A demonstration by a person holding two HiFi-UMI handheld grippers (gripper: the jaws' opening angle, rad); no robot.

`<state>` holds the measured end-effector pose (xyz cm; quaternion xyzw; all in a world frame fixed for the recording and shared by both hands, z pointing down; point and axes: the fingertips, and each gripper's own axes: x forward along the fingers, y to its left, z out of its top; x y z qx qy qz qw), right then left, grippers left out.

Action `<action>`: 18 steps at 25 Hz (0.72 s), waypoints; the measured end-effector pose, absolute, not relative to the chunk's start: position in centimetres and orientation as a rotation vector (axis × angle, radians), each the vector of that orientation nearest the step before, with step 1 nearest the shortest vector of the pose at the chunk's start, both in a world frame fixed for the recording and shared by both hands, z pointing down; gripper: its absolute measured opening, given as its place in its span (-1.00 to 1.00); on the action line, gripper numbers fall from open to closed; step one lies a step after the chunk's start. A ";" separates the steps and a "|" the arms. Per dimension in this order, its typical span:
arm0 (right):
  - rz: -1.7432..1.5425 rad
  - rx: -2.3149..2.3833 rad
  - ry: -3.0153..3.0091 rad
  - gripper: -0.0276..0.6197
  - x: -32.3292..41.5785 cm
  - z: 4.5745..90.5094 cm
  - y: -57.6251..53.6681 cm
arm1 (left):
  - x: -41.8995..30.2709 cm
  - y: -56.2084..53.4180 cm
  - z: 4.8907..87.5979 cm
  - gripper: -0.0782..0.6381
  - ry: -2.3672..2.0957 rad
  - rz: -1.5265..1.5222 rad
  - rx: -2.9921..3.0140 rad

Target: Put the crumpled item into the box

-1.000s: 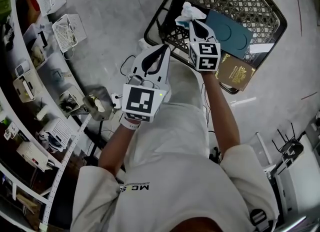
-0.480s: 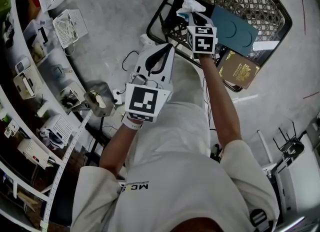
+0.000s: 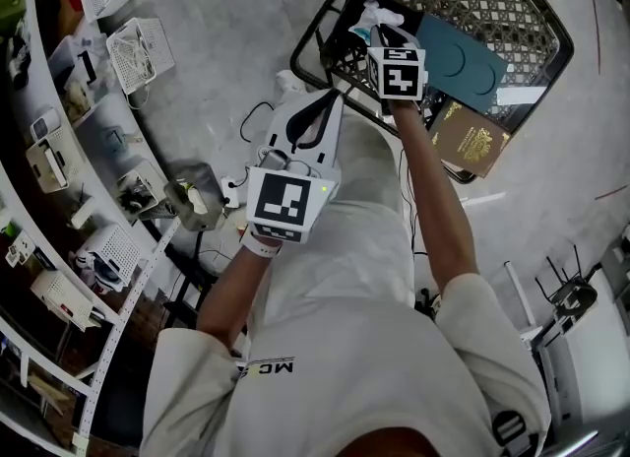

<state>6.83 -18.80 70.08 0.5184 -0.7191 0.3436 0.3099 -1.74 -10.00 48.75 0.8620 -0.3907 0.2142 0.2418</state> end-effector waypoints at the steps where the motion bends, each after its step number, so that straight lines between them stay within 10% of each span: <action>1: 0.903 1.374 -1.905 -0.78 6.8 69.8 -18.9 | -1.8 -10.0 48.7 -0.73 -1.069 0.585 2.359; 18: 0.813 1.379 -2.031 -0.83 6.8 61.4 -18.6 | -1.7 -9.4 45.0 -0.73 -1.074 0.543 2.430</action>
